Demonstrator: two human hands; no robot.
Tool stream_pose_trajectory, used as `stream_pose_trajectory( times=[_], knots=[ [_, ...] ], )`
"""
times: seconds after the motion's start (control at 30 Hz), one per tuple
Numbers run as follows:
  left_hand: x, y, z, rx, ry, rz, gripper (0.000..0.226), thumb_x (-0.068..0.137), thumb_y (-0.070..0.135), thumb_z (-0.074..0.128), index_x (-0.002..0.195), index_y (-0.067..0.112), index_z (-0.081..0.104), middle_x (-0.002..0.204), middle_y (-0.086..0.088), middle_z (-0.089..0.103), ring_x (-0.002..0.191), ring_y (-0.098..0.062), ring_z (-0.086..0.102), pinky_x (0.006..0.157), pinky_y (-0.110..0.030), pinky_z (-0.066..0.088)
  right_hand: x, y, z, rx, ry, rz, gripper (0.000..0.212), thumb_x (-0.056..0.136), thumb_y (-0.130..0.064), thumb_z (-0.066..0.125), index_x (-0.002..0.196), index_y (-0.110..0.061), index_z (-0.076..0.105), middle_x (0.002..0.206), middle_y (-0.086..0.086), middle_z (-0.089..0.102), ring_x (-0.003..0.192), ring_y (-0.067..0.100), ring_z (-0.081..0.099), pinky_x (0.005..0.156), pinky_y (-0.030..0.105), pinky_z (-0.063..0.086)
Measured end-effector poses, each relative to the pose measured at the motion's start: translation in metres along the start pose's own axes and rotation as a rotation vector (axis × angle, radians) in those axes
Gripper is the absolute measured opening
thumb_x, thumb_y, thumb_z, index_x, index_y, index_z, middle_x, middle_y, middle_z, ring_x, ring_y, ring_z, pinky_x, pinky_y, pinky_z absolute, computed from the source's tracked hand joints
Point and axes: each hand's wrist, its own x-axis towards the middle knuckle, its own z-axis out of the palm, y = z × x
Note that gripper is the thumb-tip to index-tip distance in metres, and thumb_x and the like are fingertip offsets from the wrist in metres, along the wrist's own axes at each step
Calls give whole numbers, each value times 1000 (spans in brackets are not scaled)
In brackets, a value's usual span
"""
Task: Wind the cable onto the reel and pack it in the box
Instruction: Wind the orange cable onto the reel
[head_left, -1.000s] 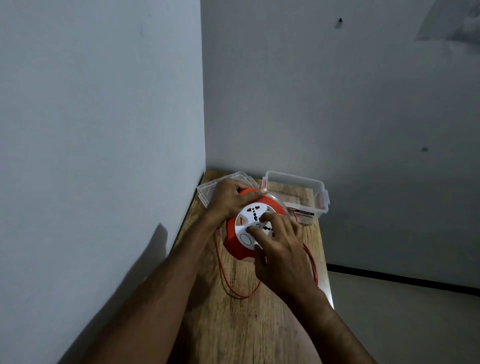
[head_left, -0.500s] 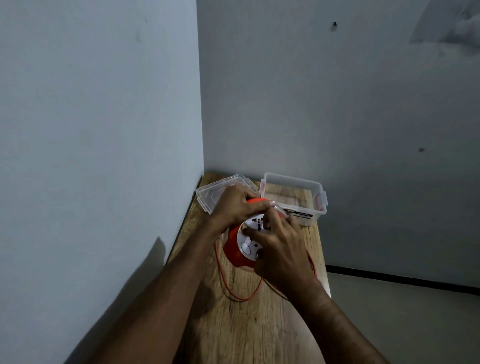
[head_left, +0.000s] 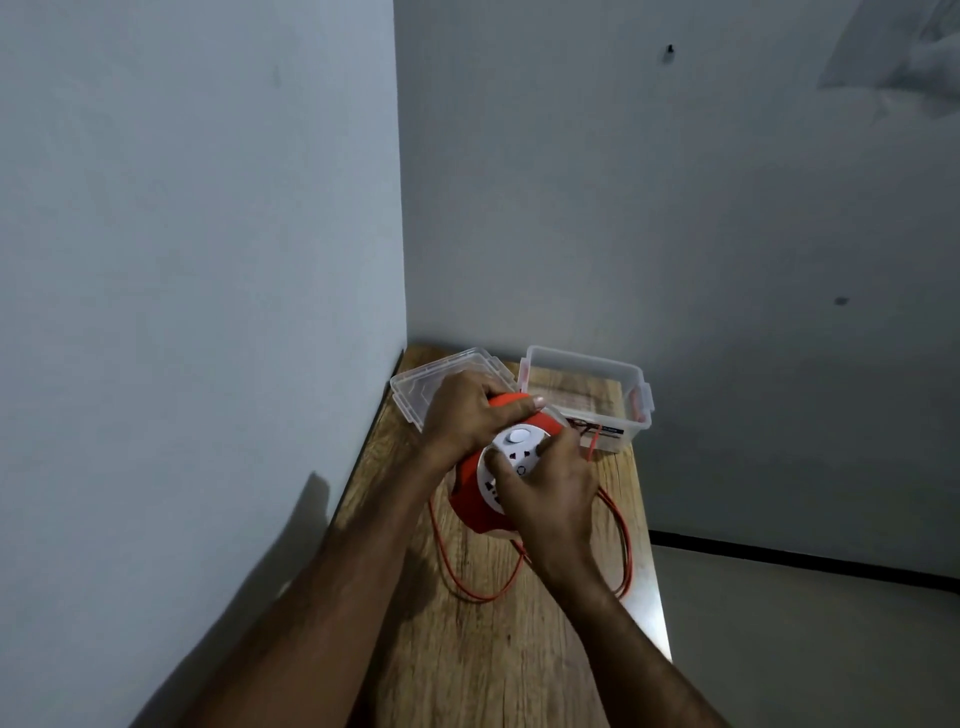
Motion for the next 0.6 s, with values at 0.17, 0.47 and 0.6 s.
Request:
stream_pose_trajectory(
  times=[0.17, 0.47, 0.6],
  knots=[
    [-2, -2, -7, -100, -22, -96, 38, 83, 56, 76, 82, 18, 82, 79, 4, 79, 70, -11, 75, 75, -42, 64, -9, -7, -9, -117, -4, -212, 32, 86, -40, 75, 103, -17, 60, 99, -8, 69, 84, 6, 67, 66, 12, 52],
    [-2, 5, -12, -118, -45, -71, 37, 85, 55, 75, 91, 19, 82, 87, 3, 80, 76, -9, 75, 78, -40, 64, -9, 9, -27, -753, -241, -609, 85, 68, -37, 87, 142, -32, 45, 143, 12, 45, 134, 34, 44, 101, 56, 44],
    [-4, 10, -9, -89, -68, -35, 27, 86, 49, 76, 83, 23, 81, 79, 1, 79, 69, -9, 73, 73, -38, 64, -4, 8, -29, -782, -236, -628, 90, 62, -45, 90, 141, -31, 49, 142, 13, 45, 132, 34, 46, 100, 54, 45]
  ],
)
